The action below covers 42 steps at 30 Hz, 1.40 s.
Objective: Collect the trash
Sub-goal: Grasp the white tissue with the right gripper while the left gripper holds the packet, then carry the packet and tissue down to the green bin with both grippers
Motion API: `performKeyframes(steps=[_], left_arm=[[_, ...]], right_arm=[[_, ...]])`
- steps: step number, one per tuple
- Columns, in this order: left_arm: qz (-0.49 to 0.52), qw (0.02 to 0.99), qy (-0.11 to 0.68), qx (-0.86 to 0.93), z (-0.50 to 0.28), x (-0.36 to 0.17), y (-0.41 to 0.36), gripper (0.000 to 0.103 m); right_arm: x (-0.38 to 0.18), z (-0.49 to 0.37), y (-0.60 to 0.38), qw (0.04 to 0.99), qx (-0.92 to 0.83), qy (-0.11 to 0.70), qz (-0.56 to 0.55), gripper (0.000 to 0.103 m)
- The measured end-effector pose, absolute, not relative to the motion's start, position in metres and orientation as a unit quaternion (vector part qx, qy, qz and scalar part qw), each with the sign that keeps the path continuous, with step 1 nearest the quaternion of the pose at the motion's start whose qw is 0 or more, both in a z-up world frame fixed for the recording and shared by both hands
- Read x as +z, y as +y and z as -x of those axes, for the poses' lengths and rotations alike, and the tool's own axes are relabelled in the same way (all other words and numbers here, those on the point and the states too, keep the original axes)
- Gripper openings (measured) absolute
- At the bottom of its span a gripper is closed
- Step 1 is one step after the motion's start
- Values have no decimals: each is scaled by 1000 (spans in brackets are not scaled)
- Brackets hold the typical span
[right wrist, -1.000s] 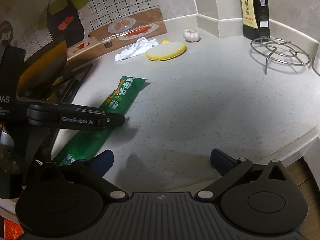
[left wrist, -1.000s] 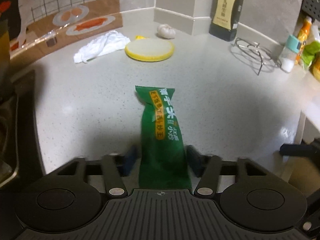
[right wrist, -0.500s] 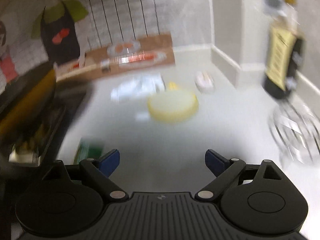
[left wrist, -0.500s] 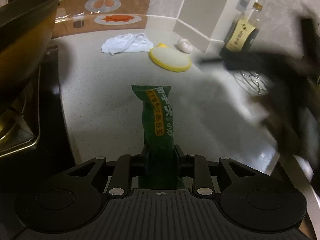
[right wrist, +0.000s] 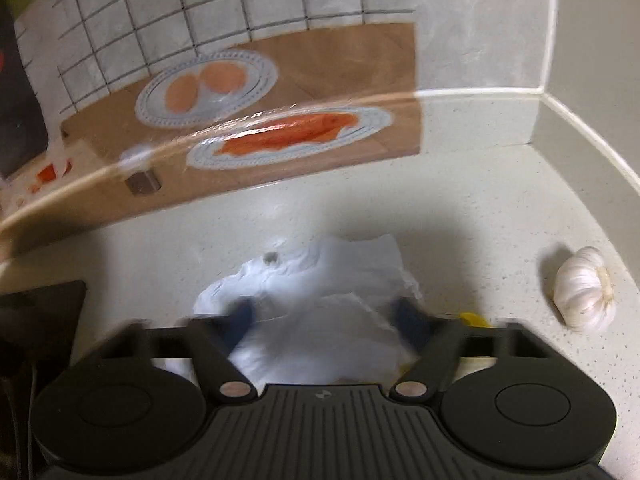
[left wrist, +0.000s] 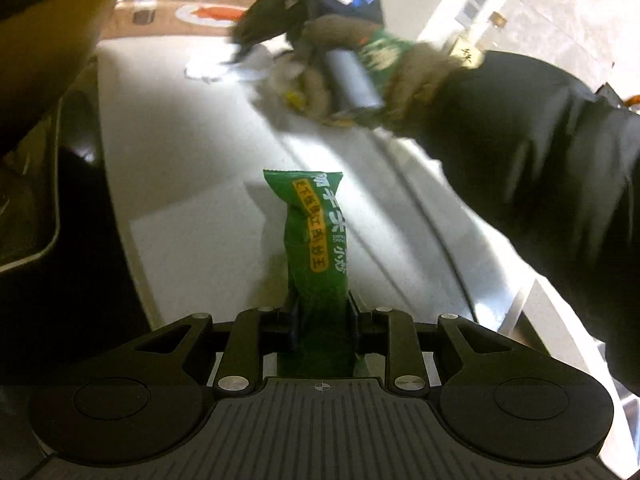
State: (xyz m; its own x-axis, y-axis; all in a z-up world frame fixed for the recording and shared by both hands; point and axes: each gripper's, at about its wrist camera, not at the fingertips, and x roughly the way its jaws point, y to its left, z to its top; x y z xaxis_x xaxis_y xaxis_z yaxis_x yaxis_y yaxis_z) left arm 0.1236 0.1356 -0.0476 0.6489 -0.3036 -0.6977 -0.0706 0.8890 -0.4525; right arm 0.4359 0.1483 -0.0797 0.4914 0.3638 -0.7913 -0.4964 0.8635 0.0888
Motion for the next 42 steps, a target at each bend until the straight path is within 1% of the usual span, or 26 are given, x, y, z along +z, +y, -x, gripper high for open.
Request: performKeyframes(steps=[1,2,8,11,16,20,23,26,31,36,39,42], left_arm=[[228,879,414,-67,-122,-48,137,28],[230,879,413,-68,-123,-47,138,28],[240,881,402,-69,-111,-41,139,28],[242,877,409,-67,-109,-45,147,28],[247,876,407,-80,-110,-47,157,28],[251,876,396,-108,-110,-47,166,28],[242,879,388,-131,-113,-44,167,28],[240,880,379,-155,-115,-39,164,28],[229,882,365,-190,-103,-20,134,28],[196,879,363,-239,-86,-4,75,28],[182,869,376,-267,-68,-5,30,28],[178,851,408,-277,-51,-17,-10,28]], right_arm=[[-75,-432,150,853,261,443,91,10],[-69,-426,148,848,271,446,99,4],[-10,-360,98,846,310,430,64,4],[9,-318,68,844,316,430,48,4],[21,-254,19,859,273,429,60,4],[21,-208,-14,877,197,433,64,4],[15,-178,-37,876,156,456,13,4],[13,-141,-54,880,126,456,-27,4],[13,-82,-84,885,94,447,-86,4],[10,-31,-132,888,60,435,-133,4],[4,3,-166,894,36,423,-143,4],[-6,39,-206,895,18,416,-160,4]])
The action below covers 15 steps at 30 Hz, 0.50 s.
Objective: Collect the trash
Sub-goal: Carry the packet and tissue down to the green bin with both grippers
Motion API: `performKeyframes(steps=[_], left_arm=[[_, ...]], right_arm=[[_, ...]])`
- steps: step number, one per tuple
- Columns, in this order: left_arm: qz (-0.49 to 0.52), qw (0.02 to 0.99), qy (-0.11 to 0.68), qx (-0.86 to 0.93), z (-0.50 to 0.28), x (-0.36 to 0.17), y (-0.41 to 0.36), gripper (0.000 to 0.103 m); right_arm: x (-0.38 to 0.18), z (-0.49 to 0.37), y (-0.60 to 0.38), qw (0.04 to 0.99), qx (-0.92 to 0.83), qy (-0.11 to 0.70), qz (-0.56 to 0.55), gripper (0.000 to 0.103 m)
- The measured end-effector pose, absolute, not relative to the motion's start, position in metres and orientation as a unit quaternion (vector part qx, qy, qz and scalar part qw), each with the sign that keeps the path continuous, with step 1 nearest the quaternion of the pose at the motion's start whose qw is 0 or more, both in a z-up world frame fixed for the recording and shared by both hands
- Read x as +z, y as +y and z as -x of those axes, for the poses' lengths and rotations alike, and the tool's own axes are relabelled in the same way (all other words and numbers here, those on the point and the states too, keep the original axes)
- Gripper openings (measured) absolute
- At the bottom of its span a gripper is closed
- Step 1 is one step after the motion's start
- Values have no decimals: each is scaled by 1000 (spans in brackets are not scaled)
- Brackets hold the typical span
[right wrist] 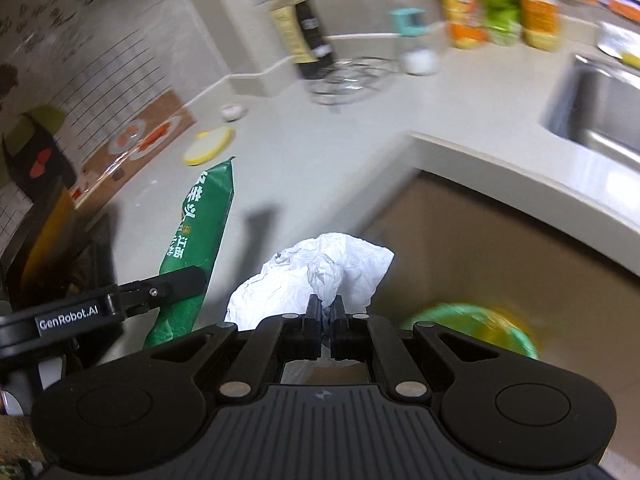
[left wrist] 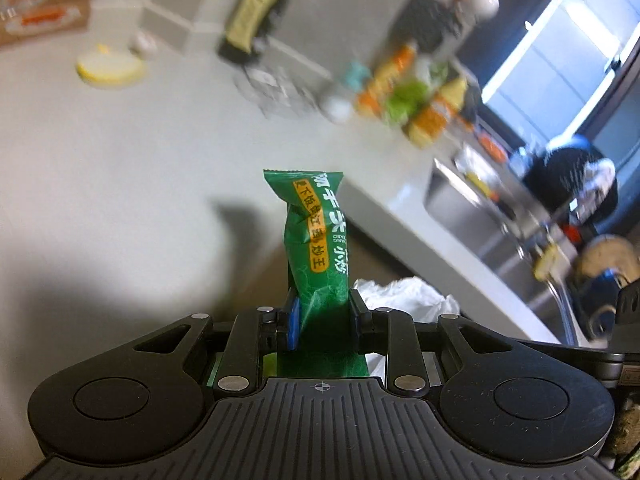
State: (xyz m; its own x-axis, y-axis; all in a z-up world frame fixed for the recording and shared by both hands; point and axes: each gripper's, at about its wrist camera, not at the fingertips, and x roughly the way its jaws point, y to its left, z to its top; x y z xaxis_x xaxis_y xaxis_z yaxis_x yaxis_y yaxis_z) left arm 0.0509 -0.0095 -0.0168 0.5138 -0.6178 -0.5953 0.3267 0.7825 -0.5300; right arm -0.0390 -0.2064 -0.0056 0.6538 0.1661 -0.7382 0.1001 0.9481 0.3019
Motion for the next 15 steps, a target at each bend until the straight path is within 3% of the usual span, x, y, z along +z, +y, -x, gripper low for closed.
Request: performKeyframes(steps=[6,15], left_arm=[[158,817,483,-273,-30,-68,-62,28],[137,692,657,-265,-63,-231,-159,28]], right_arm=[[-34,113,-288,892,-42,402,-201,4],[-77,183,-357,868,-130,416,-237,4]])
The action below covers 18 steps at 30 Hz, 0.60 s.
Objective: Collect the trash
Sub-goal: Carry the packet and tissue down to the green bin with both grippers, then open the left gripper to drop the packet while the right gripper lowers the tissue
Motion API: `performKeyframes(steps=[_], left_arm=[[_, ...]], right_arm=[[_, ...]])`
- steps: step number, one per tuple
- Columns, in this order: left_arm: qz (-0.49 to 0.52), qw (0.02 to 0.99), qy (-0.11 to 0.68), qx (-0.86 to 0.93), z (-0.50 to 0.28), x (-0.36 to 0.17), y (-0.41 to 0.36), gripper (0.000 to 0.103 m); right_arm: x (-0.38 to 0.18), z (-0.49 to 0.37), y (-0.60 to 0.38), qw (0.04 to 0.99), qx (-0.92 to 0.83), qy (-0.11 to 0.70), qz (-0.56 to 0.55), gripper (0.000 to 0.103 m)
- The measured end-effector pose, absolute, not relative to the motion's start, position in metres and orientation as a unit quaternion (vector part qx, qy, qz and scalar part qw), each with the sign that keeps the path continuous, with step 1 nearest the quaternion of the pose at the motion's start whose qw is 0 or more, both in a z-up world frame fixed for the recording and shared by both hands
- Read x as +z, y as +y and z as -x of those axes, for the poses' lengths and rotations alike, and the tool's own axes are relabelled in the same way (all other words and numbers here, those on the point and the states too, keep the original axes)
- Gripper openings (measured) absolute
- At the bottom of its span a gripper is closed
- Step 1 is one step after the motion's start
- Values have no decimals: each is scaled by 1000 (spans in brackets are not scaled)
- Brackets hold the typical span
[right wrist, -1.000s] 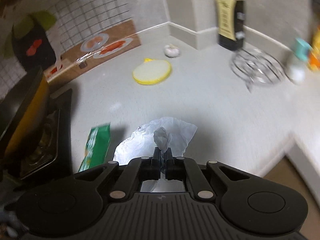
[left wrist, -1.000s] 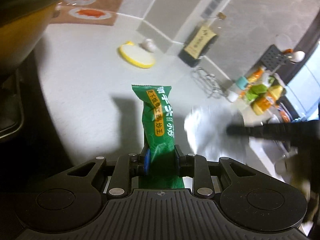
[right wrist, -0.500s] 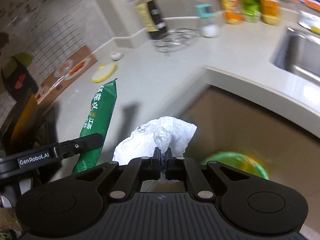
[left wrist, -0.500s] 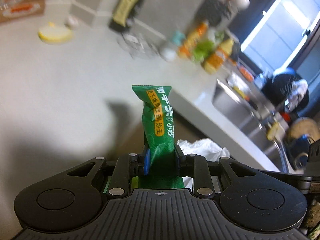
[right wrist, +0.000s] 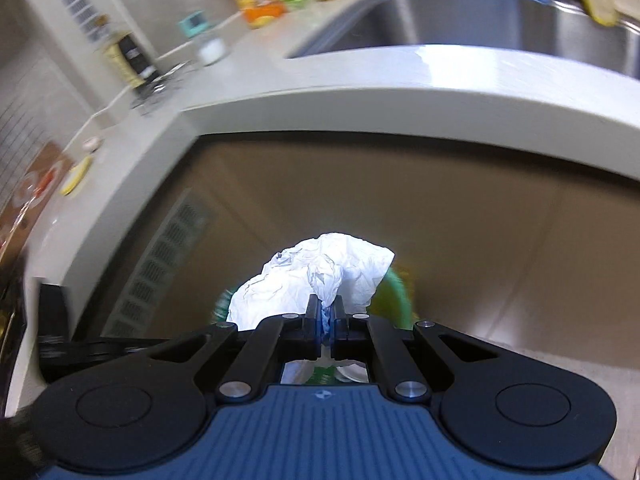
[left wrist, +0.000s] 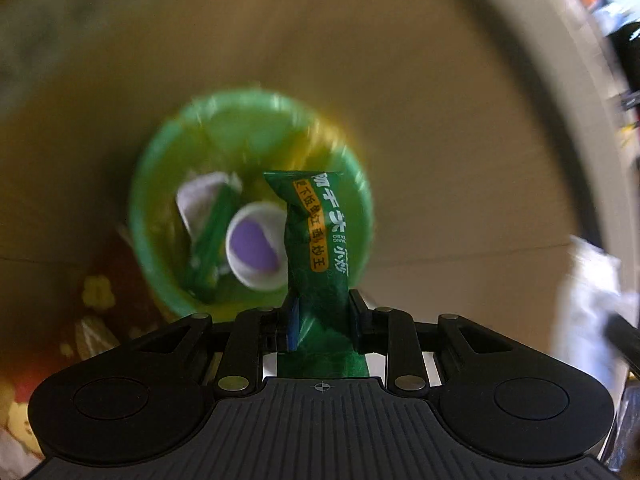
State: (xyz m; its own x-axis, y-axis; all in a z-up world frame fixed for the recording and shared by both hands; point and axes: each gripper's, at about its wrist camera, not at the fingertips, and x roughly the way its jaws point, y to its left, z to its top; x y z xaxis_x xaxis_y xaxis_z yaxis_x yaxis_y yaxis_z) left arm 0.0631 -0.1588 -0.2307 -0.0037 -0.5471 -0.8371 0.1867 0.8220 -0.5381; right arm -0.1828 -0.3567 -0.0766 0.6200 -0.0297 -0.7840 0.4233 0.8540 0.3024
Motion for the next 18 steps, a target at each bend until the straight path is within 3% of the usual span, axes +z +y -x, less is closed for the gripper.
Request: performKeyframes(steps=[7,10,13,18], left_arm=[[151,596,752,-237,-99,-372,-213,30],[110,588,776,-200,-109,-420,-238,32],[101,588,781,-182,-111,-445,-243,32],[178,569,779,-196,-116,-453,-233,33]], right_arm=[[-124,192,-386,839,-187,445,-252,4],[-141,189,-389,824,-202,459,-262,4],[-146,181,-384,824,-209,463,-251,4],[-158,172,-382,816,-219,473,-250,4]])
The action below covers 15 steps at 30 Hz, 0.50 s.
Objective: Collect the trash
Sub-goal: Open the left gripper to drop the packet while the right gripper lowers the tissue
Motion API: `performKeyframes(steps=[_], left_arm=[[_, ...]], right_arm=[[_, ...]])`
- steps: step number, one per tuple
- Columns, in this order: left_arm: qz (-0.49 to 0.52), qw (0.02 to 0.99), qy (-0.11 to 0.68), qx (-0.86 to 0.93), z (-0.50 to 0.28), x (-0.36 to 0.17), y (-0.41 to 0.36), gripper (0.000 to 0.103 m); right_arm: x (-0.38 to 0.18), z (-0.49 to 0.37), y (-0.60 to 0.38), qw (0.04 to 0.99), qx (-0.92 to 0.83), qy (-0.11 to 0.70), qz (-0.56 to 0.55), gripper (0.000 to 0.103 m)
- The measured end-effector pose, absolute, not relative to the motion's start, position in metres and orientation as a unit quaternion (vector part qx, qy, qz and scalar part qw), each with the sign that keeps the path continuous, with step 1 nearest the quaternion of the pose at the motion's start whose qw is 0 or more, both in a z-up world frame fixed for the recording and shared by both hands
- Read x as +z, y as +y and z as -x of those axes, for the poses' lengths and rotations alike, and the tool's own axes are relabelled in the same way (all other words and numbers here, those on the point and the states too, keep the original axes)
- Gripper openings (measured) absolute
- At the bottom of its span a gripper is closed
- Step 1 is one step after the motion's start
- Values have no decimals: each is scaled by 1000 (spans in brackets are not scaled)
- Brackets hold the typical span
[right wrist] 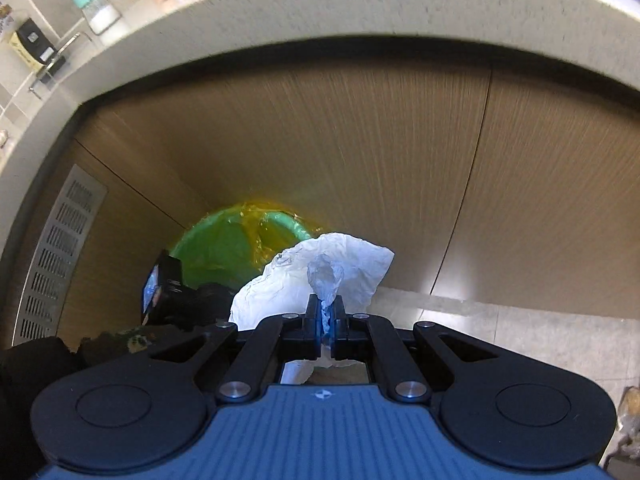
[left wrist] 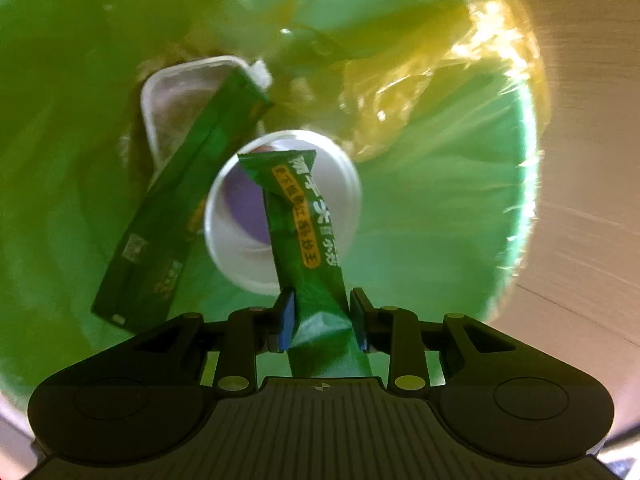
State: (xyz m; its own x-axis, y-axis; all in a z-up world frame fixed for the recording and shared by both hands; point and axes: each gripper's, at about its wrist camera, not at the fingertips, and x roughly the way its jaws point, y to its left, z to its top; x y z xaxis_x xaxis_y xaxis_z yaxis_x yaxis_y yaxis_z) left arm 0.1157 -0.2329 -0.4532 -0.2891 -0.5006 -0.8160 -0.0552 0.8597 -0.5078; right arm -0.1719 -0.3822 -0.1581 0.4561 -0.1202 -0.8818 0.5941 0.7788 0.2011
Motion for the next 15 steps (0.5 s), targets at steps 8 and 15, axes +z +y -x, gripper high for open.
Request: performKeyframes(steps=[8,15], left_arm=[[141,621,736,-231,-137,-419,-216,33],[203,665,680,-232,-142,-350,-173,33]], right_arm=[[-213,148,-380,794,-216,490,-286,4],[-245,119,-363,791,-222,488,-294,4]])
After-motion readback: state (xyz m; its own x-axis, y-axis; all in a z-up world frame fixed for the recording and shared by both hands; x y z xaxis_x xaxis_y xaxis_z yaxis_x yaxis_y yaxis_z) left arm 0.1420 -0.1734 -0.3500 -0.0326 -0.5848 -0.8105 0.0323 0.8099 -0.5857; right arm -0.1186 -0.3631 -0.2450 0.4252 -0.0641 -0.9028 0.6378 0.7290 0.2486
